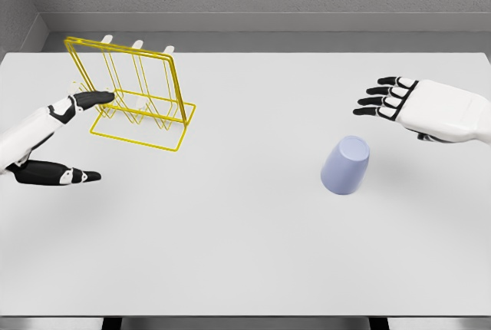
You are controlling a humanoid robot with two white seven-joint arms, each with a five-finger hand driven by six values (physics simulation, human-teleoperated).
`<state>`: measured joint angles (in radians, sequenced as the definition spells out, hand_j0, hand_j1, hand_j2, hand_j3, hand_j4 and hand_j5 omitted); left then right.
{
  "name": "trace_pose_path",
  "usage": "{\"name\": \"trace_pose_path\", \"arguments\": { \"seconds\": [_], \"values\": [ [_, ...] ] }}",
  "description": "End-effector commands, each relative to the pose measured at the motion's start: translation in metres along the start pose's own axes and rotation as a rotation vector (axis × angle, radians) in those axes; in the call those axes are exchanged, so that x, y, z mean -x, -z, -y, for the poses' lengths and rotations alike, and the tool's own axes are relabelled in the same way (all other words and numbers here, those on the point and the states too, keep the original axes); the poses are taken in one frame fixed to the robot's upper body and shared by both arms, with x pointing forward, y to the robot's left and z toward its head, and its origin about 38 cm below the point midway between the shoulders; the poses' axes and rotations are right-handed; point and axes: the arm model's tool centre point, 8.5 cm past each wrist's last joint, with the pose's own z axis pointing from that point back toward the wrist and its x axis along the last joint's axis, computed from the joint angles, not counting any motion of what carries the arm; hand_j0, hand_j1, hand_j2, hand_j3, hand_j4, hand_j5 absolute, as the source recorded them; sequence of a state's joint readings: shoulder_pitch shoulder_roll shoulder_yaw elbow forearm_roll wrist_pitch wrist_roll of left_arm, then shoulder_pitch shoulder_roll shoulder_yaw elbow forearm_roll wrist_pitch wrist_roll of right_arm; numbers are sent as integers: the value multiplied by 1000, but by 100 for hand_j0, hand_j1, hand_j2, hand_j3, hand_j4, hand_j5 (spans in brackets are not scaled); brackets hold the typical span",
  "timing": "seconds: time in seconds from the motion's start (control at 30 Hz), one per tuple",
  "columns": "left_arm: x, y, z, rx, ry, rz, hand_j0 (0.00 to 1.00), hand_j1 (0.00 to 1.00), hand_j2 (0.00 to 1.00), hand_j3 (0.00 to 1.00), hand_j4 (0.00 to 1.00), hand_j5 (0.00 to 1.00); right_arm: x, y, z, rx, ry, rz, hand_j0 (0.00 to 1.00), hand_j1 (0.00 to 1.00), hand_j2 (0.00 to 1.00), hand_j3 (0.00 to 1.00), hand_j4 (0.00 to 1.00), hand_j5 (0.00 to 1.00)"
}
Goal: Place the cup on the cup holder with both arms
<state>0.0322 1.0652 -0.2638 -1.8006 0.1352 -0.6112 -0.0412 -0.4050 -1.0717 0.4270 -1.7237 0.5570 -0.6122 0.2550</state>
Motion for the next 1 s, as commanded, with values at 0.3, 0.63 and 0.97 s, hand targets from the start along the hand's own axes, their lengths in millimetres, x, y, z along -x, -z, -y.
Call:
{"name": "trace_pose_path", "arguments": {
  "seconds": [0.3, 0.63, 0.97],
  "values": [
    [0, -2, -1, 3, -1, -5, 100, 100, 100, 100, 100, 100, 23, -11, 34, -143, -106, -58, 100, 100, 100, 100, 100, 100],
    [1, -3, -1, 5, -16, -10, 100, 100, 100, 100, 100, 100, -6, 51, 13, -307, -202, 129, 100, 100, 100, 100, 100, 100],
    [1, -5, 1, 6, -28, -15, 100, 100, 100, 100, 100, 100, 9, 54, 5, -308, -132, 99, 100, 100, 100, 100, 100, 100]
  ]
}}
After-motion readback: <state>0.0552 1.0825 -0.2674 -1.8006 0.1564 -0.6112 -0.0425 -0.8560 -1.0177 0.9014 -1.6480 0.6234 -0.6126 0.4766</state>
